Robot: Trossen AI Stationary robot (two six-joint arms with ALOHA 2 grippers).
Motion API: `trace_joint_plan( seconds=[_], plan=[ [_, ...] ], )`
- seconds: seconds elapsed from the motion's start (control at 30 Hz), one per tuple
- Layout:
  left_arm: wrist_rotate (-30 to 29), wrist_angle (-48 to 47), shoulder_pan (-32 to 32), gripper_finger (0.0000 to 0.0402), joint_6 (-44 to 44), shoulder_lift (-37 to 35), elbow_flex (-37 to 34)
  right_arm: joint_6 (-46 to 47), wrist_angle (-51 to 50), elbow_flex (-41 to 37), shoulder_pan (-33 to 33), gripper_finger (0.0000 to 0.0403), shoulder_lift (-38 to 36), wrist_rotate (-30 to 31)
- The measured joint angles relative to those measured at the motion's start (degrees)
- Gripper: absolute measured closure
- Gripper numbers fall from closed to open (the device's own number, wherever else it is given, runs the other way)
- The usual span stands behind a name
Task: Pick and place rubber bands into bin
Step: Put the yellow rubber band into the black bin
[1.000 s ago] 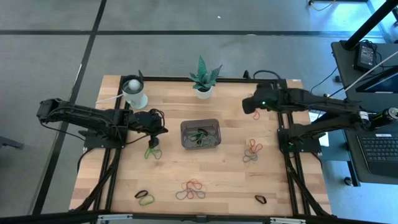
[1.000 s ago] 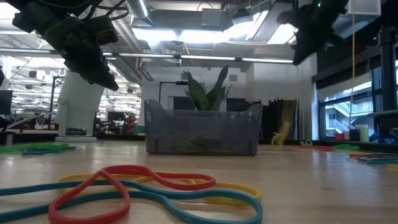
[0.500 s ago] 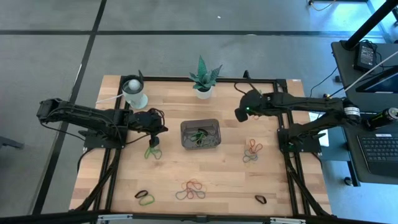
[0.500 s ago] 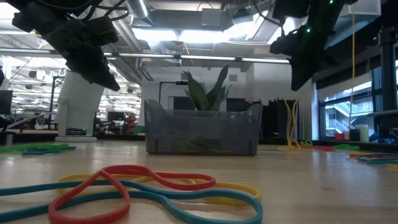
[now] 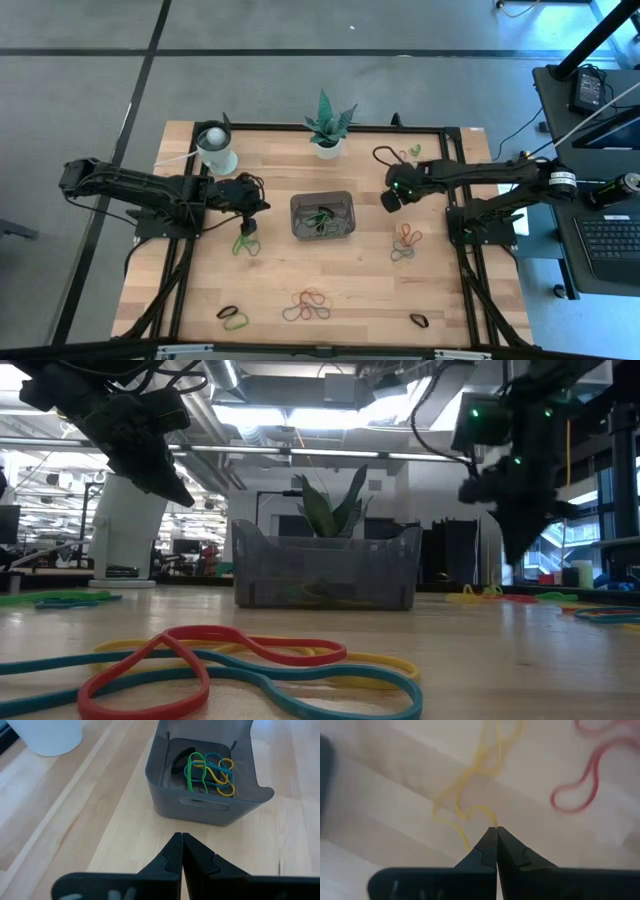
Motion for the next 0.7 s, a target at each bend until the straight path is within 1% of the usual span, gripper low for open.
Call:
trace_joint_plan(
  seconds=[0.2, 0.4, 0.47, 0.57, 0.7],
  plan=[
    [0.0, 0.0, 0.0, 0.0400, 2.4, 0.0, 0.0, 1.9, -1.2, -4.1, -0.3, 0.0403, 0.0, -0.8],
    [0.0, 0.0, 0.0, 0.0400, 2.5, 0.0, 0.0, 5.3, -11.3, -4.7, -2.2, 0.0403, 0.0, -0.8],
    [0.0, 0.0, 0.0, 0.0400, 2.5, 0.0, 0.0, 5.2, -12.9, -4.7, -2.8, 0.0403, -0.3, -0.8],
    [0.0, 0.0, 0.0, 0.0400, 2.5, 0.0, 0.0, 5.2, -11.7, -4.7, -3.4, 0.0403, -0.6, -0.7],
    [-0.1, 0.0, 0.0, 0.0400, 2.5, 0.0, 0.0, 5.0, -6.5, -4.7, -3.7, 0.0398, -0.6, -0.7]
  ],
)
